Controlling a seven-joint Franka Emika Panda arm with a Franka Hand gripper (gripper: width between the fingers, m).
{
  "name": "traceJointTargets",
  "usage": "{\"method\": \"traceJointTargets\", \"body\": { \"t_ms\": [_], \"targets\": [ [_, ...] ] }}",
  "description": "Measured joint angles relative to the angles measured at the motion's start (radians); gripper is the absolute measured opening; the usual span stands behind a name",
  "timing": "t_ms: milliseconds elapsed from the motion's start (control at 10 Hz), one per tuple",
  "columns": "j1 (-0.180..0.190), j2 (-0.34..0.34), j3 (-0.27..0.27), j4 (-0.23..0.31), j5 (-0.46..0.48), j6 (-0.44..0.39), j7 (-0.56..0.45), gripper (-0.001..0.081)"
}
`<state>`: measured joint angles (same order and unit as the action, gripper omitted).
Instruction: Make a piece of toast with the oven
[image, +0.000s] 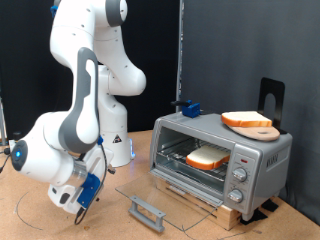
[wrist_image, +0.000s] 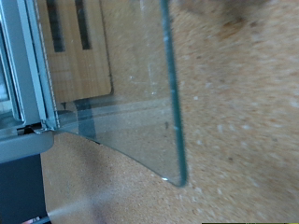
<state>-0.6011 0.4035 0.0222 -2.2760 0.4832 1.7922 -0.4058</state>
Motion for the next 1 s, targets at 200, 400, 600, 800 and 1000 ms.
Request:
{"method": "traceJointTargets", "body": {
  "t_ms": [200,400,600,800,1000],
  "targets": [
    [0.005,-0.001,0.030,-0.056,0.018,0.031,-0.028,0.0807],
    [0.009,-0.004,0.060,-0.108,0.046,0.066,-0.045,0.0807],
    [0.011,-0.017,0.086,-0.141,0.078,0.073,-0.049,0.0807],
    [0.008,-0.044,0.097,-0.146,0.103,0.012,-0.051,0.0807],
    [-0.016,-0.084,0.094,-0.131,0.110,-0.125,-0.067,0.0807]
  ]
}}
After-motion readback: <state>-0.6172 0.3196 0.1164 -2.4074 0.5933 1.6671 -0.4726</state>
